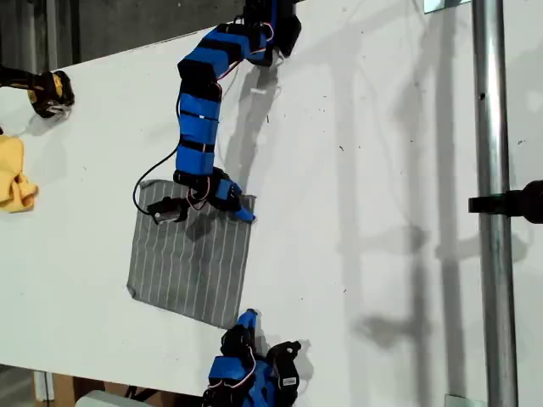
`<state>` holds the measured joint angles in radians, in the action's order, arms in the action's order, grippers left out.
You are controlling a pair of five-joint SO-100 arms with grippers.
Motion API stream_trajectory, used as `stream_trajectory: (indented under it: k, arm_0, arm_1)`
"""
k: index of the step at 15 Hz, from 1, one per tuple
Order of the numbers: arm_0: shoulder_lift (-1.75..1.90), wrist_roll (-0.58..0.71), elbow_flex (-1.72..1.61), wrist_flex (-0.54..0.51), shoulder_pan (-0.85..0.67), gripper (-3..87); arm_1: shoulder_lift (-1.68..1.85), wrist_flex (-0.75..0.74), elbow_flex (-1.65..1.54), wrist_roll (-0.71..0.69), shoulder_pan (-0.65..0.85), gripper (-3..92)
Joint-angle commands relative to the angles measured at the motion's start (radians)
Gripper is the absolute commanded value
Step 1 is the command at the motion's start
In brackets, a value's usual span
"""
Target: Grasp corners of a towel and fold twice.
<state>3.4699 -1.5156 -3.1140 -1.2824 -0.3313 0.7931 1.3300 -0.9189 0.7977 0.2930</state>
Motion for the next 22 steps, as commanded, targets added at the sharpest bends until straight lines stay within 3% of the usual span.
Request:
stream_trajectory:
  k: [1,8,10,12,16,20,22]
  arm_0:
    - [0.005,0.006,-0.006,-0.008,-0.008,-2.2]
    - [0.005,0.005,-0.006,-0.008,-0.008,-2.2]
    - [0.005,0.005,-0.006,-0.008,-0.008,-2.2]
    - [0.005,0.005,-0.006,-0.008,-0.008,-2.2]
    - [0.005,0.017,-0.006,-0.008,-0.006,-2.2]
    - [0.005,0.077,0.078,0.086,-0.006,-2.5]
    - [-0.055,0.084,0.210,0.035,-0.041,-2.5]
  arm_1:
    - [0.020,0.008,0.006,-0.003,0.012,31.7]
    - [-0.005,0.000,0.032,0.006,0.028,25.3]
    - [-0.014,0.005,0.034,0.031,0.035,4.8]
    - [-0.015,0.006,0.032,0.031,0.038,-0.1]
    - [-0.005,0.003,0.032,0.026,0.018,-0.2]
    - [-0.003,-0.005,0.026,0.029,0.005,-0.2]
    - [-0.003,-0.011,0.025,0.031,-0.005,-0.2]
